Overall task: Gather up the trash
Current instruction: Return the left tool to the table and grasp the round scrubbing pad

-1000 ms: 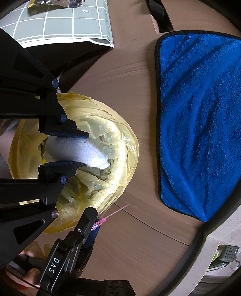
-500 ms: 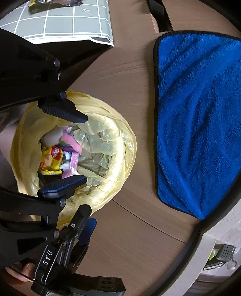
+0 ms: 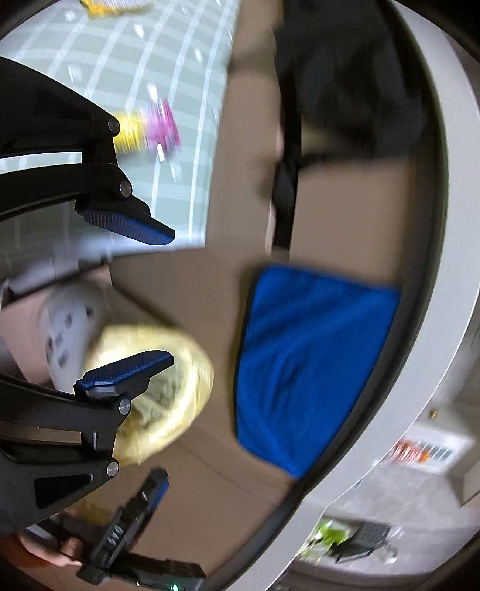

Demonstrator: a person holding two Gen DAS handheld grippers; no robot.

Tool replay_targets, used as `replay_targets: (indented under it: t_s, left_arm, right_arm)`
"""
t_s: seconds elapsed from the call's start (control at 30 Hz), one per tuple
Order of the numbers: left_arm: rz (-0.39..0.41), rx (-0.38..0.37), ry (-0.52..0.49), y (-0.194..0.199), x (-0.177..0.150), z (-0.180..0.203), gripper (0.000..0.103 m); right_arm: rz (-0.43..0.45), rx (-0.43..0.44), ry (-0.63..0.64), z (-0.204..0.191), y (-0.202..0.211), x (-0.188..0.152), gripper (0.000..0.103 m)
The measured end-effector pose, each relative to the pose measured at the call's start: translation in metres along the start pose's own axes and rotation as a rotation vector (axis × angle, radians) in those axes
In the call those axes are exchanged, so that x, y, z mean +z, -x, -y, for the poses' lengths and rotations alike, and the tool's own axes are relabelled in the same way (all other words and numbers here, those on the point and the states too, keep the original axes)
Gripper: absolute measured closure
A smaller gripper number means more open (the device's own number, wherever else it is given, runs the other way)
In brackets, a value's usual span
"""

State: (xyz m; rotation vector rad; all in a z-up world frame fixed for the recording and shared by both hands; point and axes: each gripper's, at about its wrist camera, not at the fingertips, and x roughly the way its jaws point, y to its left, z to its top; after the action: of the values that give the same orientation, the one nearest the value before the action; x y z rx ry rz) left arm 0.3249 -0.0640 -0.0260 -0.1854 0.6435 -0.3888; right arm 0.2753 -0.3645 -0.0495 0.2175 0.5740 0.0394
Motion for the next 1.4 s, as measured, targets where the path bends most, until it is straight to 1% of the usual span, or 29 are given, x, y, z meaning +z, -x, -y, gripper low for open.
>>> replay_targets:
  t_s: [0.07, 0.17, 0.2, 0.33, 0.47, 0.53, 0.6, 0.7, 0.8, 0.9, 1.07, 1.17, 1.3, 1.37, 1.4]
  left_arm:
    - [0.015, 0.056, 0.019, 0.017, -0.004, -0.026, 0.043]
    - [0.024, 0.147, 0.074, 0.041, -0.011, -0.075, 0.043]
    - [0.027, 0.186, 0.103, 0.050, -0.015, -0.097, 0.043]
    - [0.033, 0.296, 0.225, 0.080, -0.031, -0.166, 0.043]
    - [0.050, 0.377, 0.321, 0.108, -0.050, -0.219, 0.043]
    - [0.056, 0.400, 0.355, 0.117, -0.056, -0.238, 0.043]
    - [0.055, 0.414, 0.382, 0.122, -0.061, -0.253, 0.042]
    - [0.035, 0.405, 0.422, 0.123, -0.067, -0.272, 0.039]
    - [0.014, 0.399, 0.459, 0.120, -0.074, -0.291, 0.036]
    - [-0.008, 0.403, 0.488, 0.114, -0.079, -0.310, 0.036]
    - [-0.020, 0.364, 0.533, 0.101, -0.078, -0.335, 0.036]
    - [-0.047, 0.354, 0.547, 0.088, -0.074, -0.345, 0.036]
    - [-0.062, 0.369, 0.517, 0.078, -0.067, -0.347, 0.037]
    - [-0.057, 0.356, 0.537, 0.077, -0.066, -0.350, 0.040]
    - [-0.052, 0.355, 0.555, 0.078, -0.066, -0.352, 0.044]
  right_arm:
    - [0.002, 0.025, 0.020, -0.017, 0.001, 0.000, 0.039]
    - [-0.002, 0.077, 0.054, -0.044, -0.002, -0.001, 0.039]
    - [-0.006, 0.094, 0.069, -0.055, -0.005, -0.001, 0.039]
    - [-0.025, 0.163, 0.123, -0.094, -0.015, -0.006, 0.039]
    - [-0.067, 0.223, 0.197, -0.138, -0.032, -0.015, 0.039]
    - [-0.087, 0.244, 0.226, -0.155, -0.040, -0.019, 0.039]
    - [-0.111, 0.268, 0.251, -0.170, -0.047, -0.024, 0.039]
    - [-0.146, 0.295, 0.279, -0.190, -0.054, -0.033, 0.039]
    - [-0.176, 0.317, 0.303, -0.206, -0.060, -0.043, 0.039]
    - [-0.204, 0.330, 0.329, -0.219, -0.064, -0.052, 0.039]
    - [-0.244, 0.345, 0.371, -0.240, -0.074, -0.061, 0.039]
    - [-0.260, 0.360, 0.384, -0.250, -0.078, -0.064, 0.039]
    - [-0.296, 0.393, 0.396, -0.266, -0.085, -0.070, 0.039]
    - [-0.317, 0.407, 0.413, -0.278, -0.089, -0.076, 0.039]
    - [-0.325, 0.412, 0.424, -0.285, -0.091, -0.079, 0.039]
